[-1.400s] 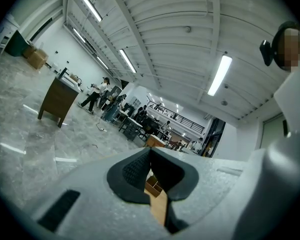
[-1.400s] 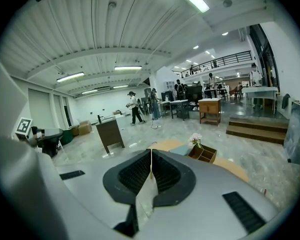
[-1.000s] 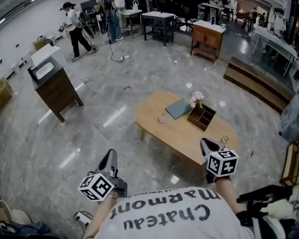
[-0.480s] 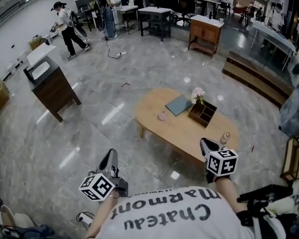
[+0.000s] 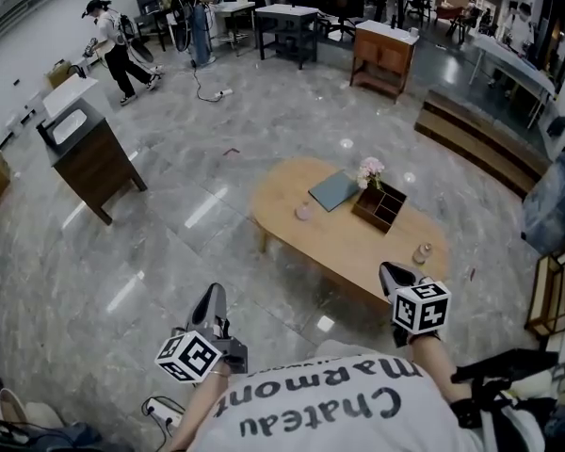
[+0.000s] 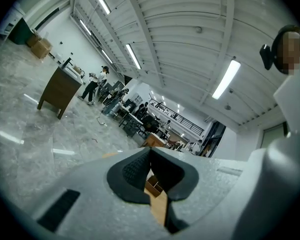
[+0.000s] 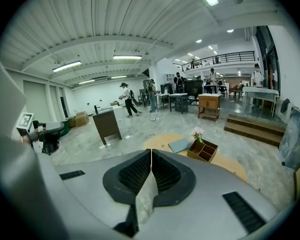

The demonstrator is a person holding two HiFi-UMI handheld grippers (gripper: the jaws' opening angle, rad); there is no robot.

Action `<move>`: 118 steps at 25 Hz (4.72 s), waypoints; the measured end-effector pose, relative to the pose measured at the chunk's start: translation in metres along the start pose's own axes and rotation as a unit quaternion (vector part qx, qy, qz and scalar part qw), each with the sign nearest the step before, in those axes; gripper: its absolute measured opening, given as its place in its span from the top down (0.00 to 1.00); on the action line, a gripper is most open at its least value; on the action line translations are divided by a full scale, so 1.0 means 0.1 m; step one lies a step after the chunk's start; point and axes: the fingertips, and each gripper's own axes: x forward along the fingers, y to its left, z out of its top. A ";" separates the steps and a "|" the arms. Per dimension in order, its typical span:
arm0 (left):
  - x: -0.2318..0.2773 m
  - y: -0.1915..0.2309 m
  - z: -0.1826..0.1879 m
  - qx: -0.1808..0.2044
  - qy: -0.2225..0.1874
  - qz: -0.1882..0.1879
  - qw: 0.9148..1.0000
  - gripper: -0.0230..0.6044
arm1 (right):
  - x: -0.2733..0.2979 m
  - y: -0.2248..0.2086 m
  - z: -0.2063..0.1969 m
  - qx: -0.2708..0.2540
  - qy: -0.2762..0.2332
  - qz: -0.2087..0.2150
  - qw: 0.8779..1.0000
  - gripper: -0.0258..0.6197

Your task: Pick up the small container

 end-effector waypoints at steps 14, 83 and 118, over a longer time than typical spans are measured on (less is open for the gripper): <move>0.15 0.33 0.02 0.002 0.005 0.041 0.999 0.94 | 0.59 0.15 0.06 -0.004 0.017 0.038 0.999 0.94; 4.76 1.01 -0.55 0.083 0.276 -0.119 0.950 0.94 | 4.01 -1.28 0.34 0.179 0.138 -0.034 0.974 0.94; 5.72 1.54 -3.31 0.306 0.389 -0.373 0.785 0.59 | 4.80 -1.61 -1.81 0.371 0.127 -0.096 0.915 0.94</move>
